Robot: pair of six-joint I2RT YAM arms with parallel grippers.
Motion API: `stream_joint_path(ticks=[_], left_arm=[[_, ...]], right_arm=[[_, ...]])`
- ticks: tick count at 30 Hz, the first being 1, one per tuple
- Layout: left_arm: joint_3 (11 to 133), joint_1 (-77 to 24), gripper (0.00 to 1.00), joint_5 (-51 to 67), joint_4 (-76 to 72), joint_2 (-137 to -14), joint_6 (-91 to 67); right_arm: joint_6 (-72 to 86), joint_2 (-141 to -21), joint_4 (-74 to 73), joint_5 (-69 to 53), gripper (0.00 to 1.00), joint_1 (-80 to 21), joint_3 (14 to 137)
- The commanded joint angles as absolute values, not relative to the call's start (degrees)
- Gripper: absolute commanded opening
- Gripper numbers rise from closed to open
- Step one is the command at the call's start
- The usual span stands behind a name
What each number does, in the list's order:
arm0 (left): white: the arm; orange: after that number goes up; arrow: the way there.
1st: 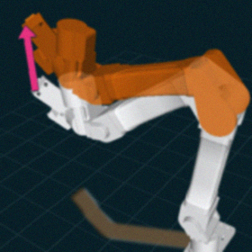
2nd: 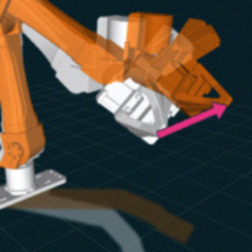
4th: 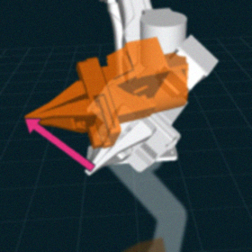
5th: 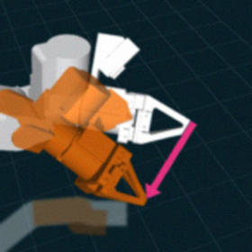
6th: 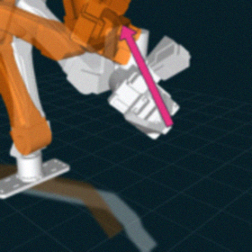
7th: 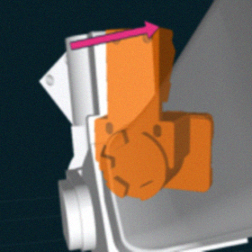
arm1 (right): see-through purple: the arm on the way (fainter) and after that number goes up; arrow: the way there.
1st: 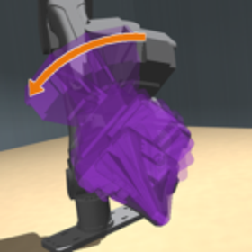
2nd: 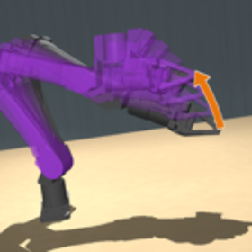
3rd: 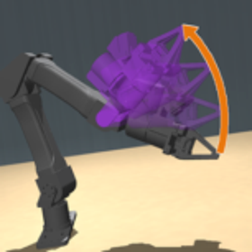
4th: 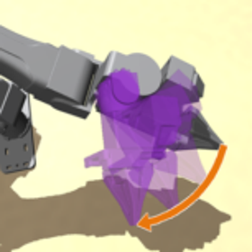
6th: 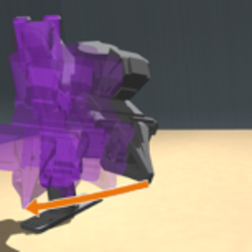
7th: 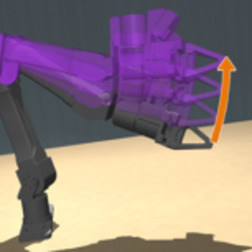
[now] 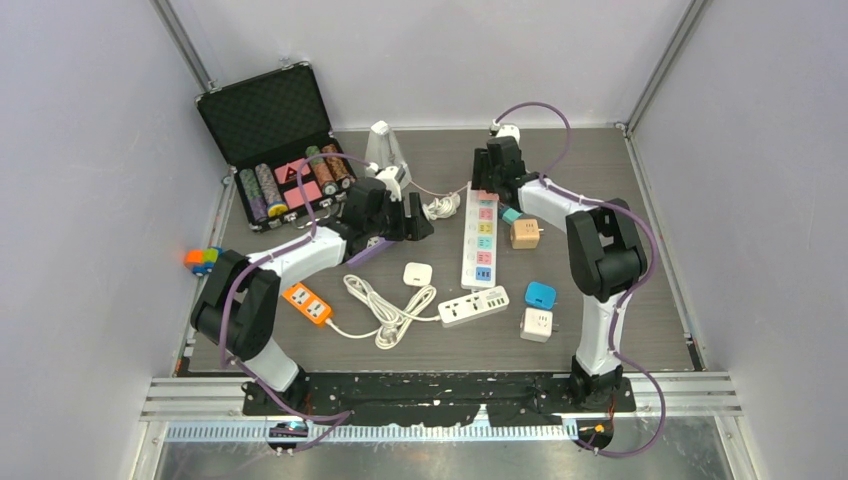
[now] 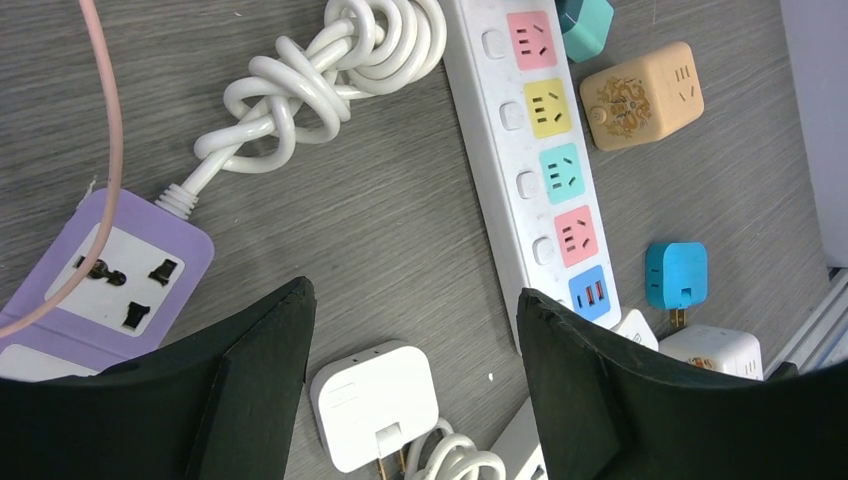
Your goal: Insert the plug
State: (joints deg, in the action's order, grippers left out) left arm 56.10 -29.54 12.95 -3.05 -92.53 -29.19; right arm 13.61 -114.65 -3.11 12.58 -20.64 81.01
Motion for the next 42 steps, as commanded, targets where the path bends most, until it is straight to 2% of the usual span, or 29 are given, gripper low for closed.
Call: stream_joint_path(ticks=[1,11,19,24,27,34,42], left_arm=[[55.73,-29.27,0.74,14.04,-6.06,-90.33,-30.03],[55.46,-29.26,0.74,14.97,-7.21,-88.96,-30.74],[53.25,-29.27,0.77,18.21,-13.76,-86.67,-30.28],[50.63,-29.27,0.86,21.86,-20.87,-82.62,-27.60],[48.24,-29.24,0.99,23.88,-25.39,-79.79,-25.88],[45.78,-29.36,1.00,29.57,-32.70,-74.75,-22.40],[43.15,-30.87,1.00,30.84,-48.70,-75.69,-22.13]], right_arm=[[14.11,-112.09,3.18,15.92,0.05,-22.66,75.66],[14.31,-108.84,12.64,25.82,0.05,-25.62,69.80],[18.82,-102.76,8.06,23.33,0.06,-25.78,71.08],[21.82,-94.72,-1.38,13.35,0.06,-25.67,73.08],[25.46,-90.30,-3.96,7.07,0.06,-25.66,71.66],[33.92,-79.35,-3.71,-9.24,0.08,-25.87,66.63],[40.96,-73.61,-1.63,-14.33,0.10,-28.78,65.01]])
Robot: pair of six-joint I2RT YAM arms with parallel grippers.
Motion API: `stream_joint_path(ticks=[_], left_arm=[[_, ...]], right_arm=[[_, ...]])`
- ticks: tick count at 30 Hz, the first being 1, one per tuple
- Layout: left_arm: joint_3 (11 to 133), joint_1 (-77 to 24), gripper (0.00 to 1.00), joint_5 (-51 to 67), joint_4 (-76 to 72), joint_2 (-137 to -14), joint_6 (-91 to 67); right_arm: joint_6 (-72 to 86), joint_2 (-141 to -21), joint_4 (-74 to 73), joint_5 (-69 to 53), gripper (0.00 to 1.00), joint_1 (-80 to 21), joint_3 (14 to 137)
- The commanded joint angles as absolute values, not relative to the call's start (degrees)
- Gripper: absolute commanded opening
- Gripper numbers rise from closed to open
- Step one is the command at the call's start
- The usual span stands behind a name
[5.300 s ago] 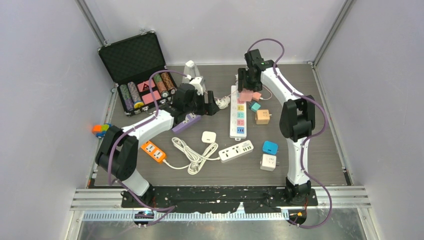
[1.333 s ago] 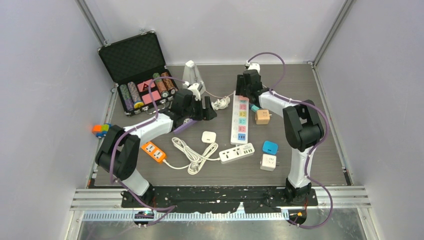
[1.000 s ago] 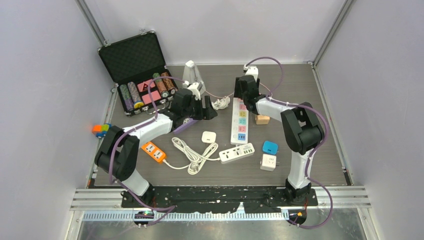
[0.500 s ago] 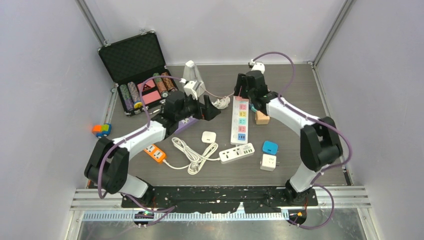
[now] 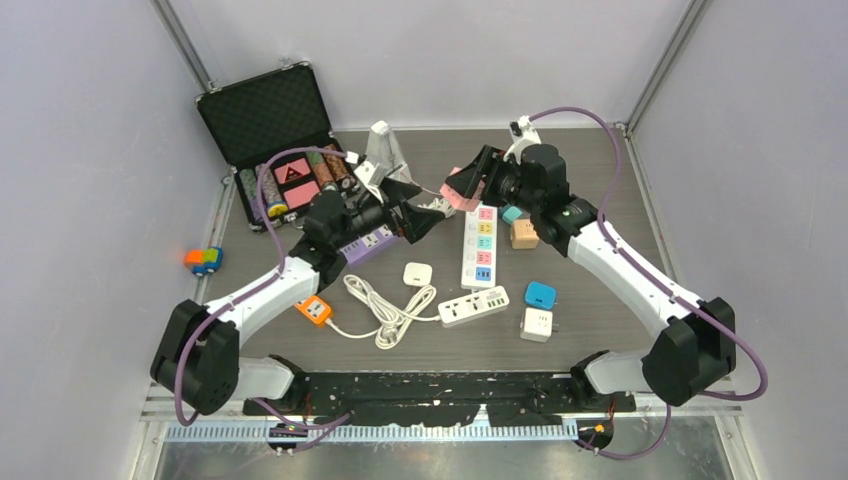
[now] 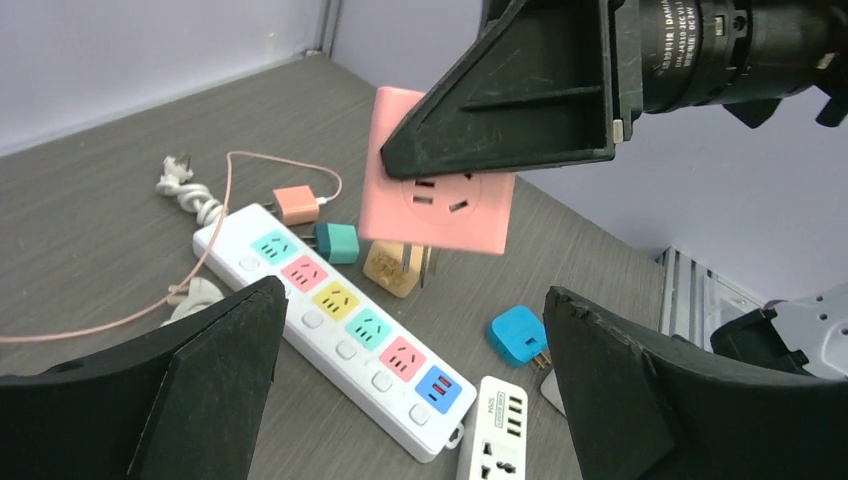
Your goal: Insert the plug
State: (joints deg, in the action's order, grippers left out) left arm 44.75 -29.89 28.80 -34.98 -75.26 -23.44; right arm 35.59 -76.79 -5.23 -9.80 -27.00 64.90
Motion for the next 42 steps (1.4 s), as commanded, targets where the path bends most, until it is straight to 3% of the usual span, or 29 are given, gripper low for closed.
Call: stream_joint_path(ticks=[1,11,13,21,24,25,28,31,35,42], left_arm=[[43.22,-31.29,0.99,30.79,-50.06,-76.16,-22.08],[45.79,-34.69,1.00,26.59,-48.56,-78.19,-19.06],[45.98,-35.20,0.94,25.58,-47.82,-78.43,-18.85],[47.10,-35.12,0.27,26.14,-47.11,-78.38,-20.79],[47.92,-35.10,0.00,27.78,-47.15,-78.65,-21.70],[48.06,-35.03,0.00,28.27,-47.30,-78.78,-21.94],[47.18,-34.62,0.00,30.90,-49.60,-79.01,-21.80],[46.27,-33.75,0.00,34.48,-52.49,-79.18,-22.17],[46.31,-33.40,0.00,39.10,-54.71,-79.79,-21.43],[45.98,-33.39,0.00,44.03,-56.32,-80.00,-19.01]], right_arm=[[41.44,-73.22,-1.02,-14.53,0.10,-29.26,64.86],[45.72,-72.34,2.55,-16.54,0.13,-31.01,64.07],[46.39,-72.21,2.75,-17.28,0.13,-31.05,64.12],[40.82,-72.37,-11.18,-18.63,0.30,-30.95,70.73],[39.42,-72.40,-15.30,-19.01,0.43,-30.90,71.92],[38.97,-72.32,-15.78,-19.26,0.47,-30.87,71.95],[39.05,-71.14,-16.00,-22.05,0.71,-29.46,70.33],[39.32,-69.77,-14.85,-25.50,0.83,-28.19,68.48],[38.58,-67.79,-14.72,-27.34,0.90,-27.37,67.05],[37.74,-69.11,-16.46,-28.19,0.86,-27.14,67.81]])
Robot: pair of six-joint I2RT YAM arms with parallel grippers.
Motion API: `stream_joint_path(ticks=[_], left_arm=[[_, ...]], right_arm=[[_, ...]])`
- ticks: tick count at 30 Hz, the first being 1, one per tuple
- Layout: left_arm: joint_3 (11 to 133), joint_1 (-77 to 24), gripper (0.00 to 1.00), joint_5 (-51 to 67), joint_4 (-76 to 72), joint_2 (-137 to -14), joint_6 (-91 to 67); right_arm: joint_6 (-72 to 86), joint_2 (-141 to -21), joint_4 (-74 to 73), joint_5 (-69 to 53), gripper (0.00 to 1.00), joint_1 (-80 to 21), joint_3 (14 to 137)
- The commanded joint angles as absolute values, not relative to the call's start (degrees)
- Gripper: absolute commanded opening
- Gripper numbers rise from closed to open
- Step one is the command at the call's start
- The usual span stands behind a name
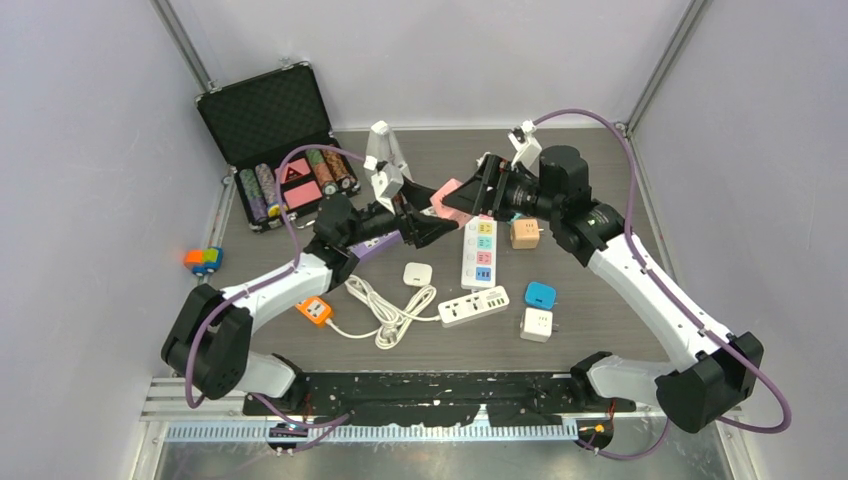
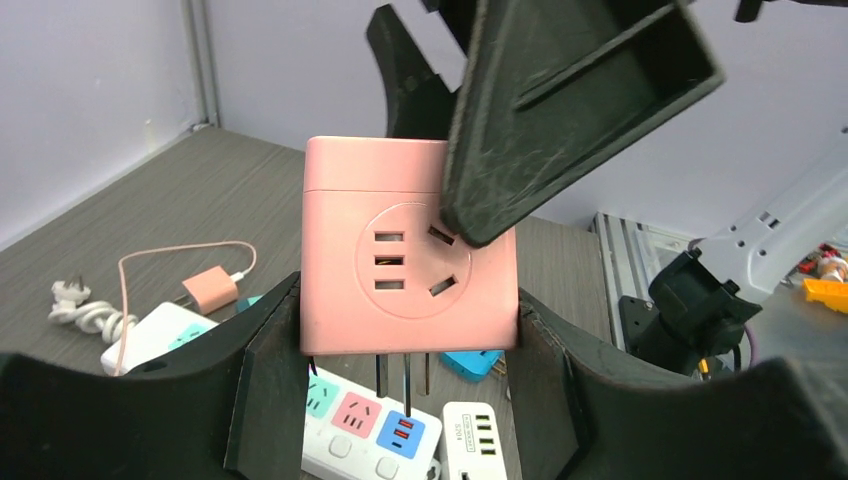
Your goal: Insert the plug
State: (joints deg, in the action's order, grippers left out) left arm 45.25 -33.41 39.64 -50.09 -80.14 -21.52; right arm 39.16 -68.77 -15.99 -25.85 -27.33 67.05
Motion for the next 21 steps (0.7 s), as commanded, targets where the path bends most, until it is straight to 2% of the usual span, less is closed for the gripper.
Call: stream_joint_path(ticks=[1,2,3,5,6,7,8,9,10,12,17,21], left_arm=[[46.01,-33.39,0.00,44.55,-55.78,-79.84,-18.21],[45.97,-33.40,0.00,44.92,-55.28,-79.62,-17.51],[46.03,-33.40,0.00,45.02,-54.67,-79.42,-16.97],[46.50,-33.38,0.00,44.83,-52.53,-78.99,-15.97],[46.78,-33.40,0.08,44.12,-50.94,-78.81,-15.44],[47.05,-33.40,0.35,42.87,-49.32,-78.44,-15.17],[47.11,-33.37,0.59,40.49,-47.84,-77.99,-15.07],[46.92,-33.34,0.83,38.36,-46.39,-77.35,-15.17],[46.62,-33.33,0.98,35.83,-44.98,-76.54,-15.16],[45.63,-32.93,1.00,30.78,-41.20,-74.10,-14.53],[42.96,-32.36,1.00,12.54,-29.49,-66.77,-13.60],[42.44,-32.30,1.00,6.68,-20.88,-62.50,-12.61]], right_arm=[[37.68,-69.84,-17.06,-28.73,0.83,-27.15,68.43],[37.52,-70.16,-17.45,-28.91,0.82,-27.16,68.76],[37.39,-70.82,-18.40,-29.16,0.75,-27.14,69.33],[36.96,-71.30,-19.52,-29.11,0.60,-27.14,69.75],[36.98,-71.29,-19.69,-28.92,0.46,-27.15,69.77],[36.89,-71.19,-19.97,-28.61,0.39,-27.16,69.85],[36.81,-70.95,-20.27,-27.39,0.25,-27.16,69.95],[36.25,-70.90,-21.09,-26.48,0.19,-27.16,70.29],[35.78,-70.68,-21.70,-23.94,0.10,-27.11,70.52],[34.61,-70.72,-23.72,-20.36,0.06,-26.66,71.55],[30.54,-72.89,-27.63,-12.65,0.05,-24.83,74.28],[26.09,-75.91,-25.42,-1.48,0.05,-24.61,74.03]])
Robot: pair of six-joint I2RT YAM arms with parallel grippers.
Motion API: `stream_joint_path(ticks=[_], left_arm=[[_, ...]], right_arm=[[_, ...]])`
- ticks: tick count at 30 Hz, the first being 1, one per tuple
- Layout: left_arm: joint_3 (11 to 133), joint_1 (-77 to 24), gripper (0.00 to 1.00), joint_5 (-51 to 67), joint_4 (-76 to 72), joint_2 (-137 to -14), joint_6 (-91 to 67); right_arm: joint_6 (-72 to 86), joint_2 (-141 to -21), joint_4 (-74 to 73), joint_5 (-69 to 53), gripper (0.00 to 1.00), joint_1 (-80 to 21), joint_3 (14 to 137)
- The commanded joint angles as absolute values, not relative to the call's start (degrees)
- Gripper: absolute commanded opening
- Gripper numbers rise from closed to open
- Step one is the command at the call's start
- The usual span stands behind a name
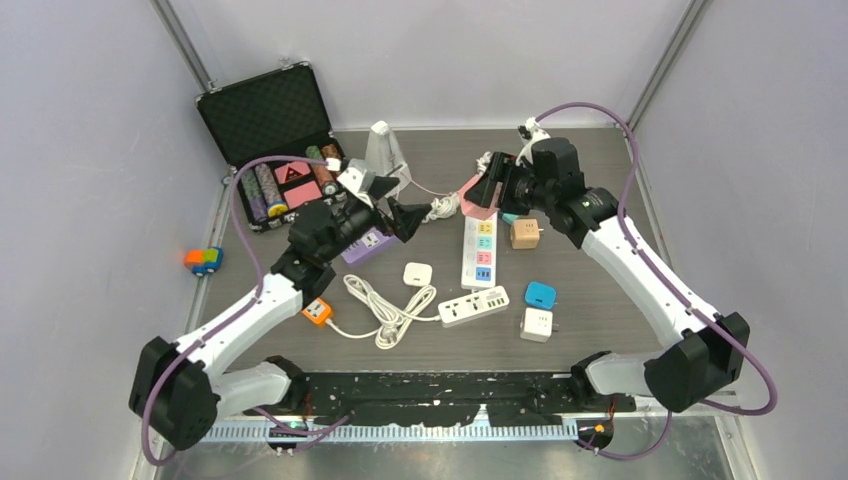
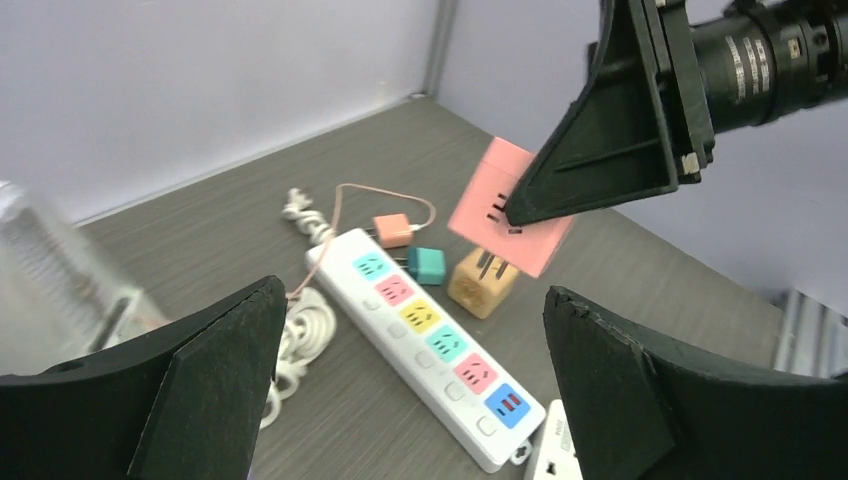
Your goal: Insert the plug
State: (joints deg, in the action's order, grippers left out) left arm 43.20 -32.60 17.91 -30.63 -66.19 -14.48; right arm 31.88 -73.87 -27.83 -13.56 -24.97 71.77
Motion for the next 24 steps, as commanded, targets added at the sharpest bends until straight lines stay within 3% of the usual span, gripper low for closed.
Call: stream_joint_path(ticks=[1,8,16,24], left_arm=[[42.27,-32.32,1.00,5.35,-19.21,-61.55,-12.62],[39.67,-32.23,1.00,2.68,-11.09,-55.63,-13.71],[36.92,-32.22,1.00,4.14,-8.30,-52.05,-15.64],[33.93,-32.26,1.00,5.65,-9.02,-50.35,-16.26]], right_arm=[[24.12,-77.56,-23.45,0.75,0.05,-24.61,73.64],[16.26,-91.24,-15.64,14.16,0.05,-24.30,75.89],[14.43,-104.11,-12.96,16.68,0.05,-22.69,82.99],[14.11,-109.24,-9.46,14.24,0.05,-20.92,84.42]])
